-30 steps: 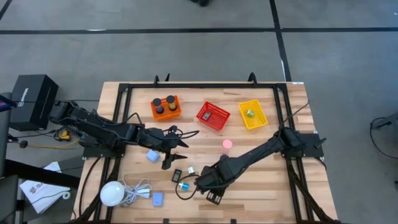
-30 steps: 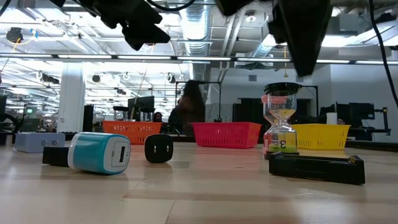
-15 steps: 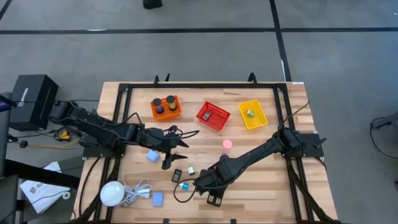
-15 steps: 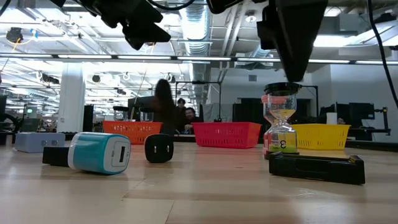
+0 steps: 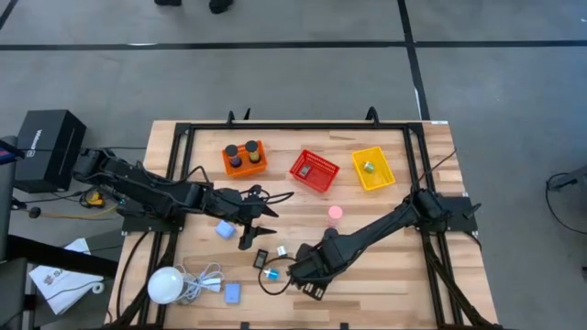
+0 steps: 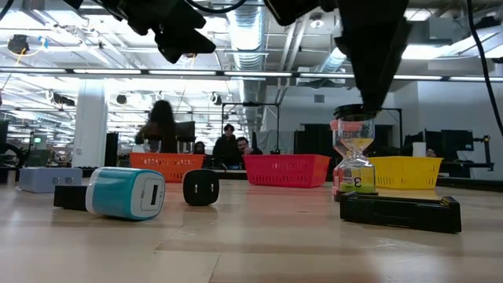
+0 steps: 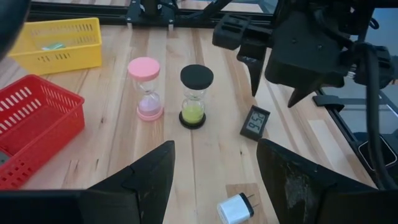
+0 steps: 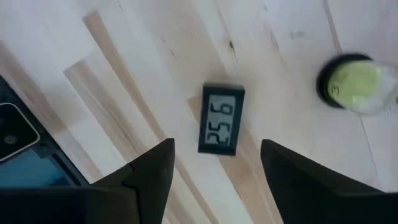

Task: Pick & Place Office items
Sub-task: Put the right black digital clock into the red bin

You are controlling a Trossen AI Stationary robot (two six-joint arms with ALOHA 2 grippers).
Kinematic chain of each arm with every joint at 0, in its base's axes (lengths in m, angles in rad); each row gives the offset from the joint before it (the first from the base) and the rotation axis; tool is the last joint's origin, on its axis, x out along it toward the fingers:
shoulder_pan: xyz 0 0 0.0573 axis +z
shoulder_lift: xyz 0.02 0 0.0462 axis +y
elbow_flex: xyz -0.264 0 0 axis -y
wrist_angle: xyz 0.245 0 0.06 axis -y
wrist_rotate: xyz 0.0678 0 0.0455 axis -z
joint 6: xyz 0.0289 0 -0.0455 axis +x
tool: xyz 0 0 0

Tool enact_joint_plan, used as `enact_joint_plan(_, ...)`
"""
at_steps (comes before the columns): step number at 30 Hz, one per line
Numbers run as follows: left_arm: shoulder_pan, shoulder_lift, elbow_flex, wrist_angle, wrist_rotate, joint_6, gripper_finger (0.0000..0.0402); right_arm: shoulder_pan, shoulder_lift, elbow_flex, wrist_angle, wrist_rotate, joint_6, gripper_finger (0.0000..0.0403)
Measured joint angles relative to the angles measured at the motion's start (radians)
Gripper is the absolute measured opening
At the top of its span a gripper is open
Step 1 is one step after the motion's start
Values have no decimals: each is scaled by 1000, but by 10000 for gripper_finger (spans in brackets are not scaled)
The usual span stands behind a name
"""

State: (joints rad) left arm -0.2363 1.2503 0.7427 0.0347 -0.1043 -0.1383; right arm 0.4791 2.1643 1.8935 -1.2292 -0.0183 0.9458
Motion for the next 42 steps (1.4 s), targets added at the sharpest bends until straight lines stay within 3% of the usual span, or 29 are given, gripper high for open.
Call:
enact_joint_plan(25, 0, 0, 0, 0, 0, 0, 223, 6, -4, -234, 207, -2, 72, 217)
enact_joint_plan(42, 0, 0, 0, 1, 0, 0, 223, 20, -5, -245, 231, 0, 118, 217)
